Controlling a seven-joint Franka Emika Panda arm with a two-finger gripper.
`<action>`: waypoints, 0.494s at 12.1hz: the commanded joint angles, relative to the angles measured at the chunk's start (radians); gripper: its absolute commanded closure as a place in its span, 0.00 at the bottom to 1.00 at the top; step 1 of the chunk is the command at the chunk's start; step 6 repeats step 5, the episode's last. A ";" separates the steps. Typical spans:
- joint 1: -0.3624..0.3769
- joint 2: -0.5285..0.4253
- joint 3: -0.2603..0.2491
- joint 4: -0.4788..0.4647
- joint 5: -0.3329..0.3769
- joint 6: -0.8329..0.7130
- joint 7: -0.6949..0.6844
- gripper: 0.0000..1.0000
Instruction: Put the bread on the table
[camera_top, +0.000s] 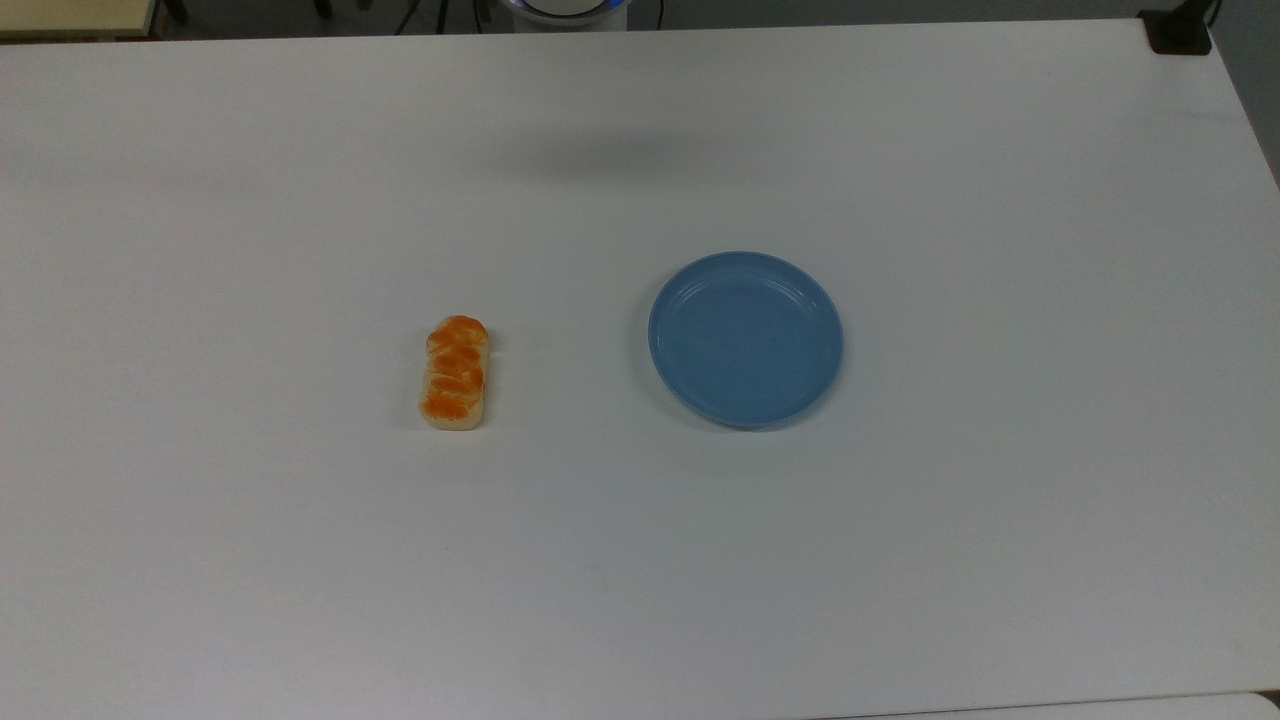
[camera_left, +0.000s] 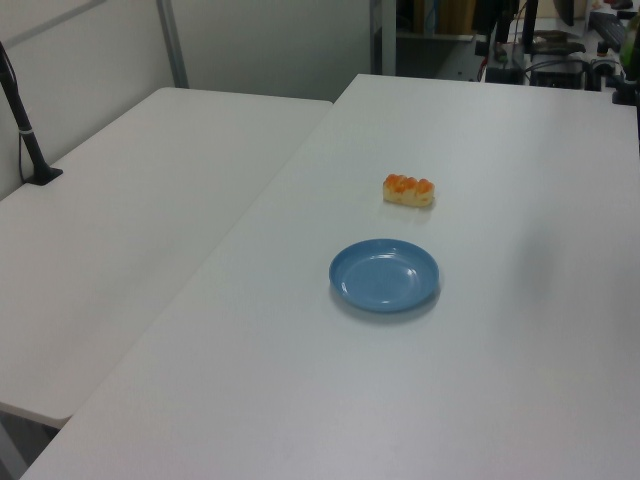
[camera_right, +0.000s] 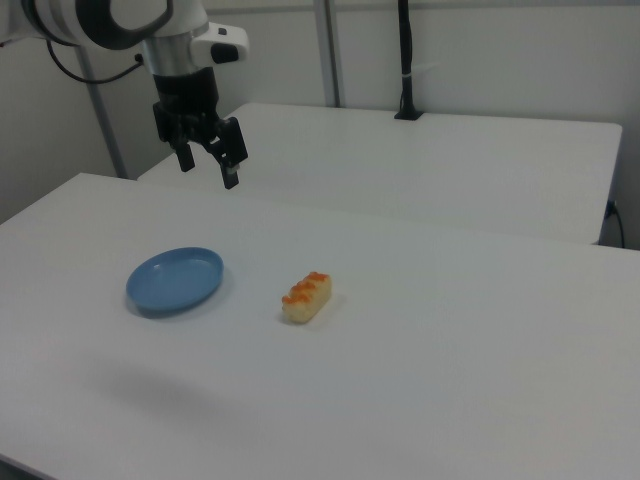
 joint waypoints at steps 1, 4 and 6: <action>0.039 -0.017 -0.020 -0.040 -0.060 0.033 -0.123 0.00; 0.047 -0.005 -0.020 -0.040 -0.068 0.088 -0.136 0.00; 0.047 0.000 -0.020 -0.037 -0.068 0.087 -0.135 0.00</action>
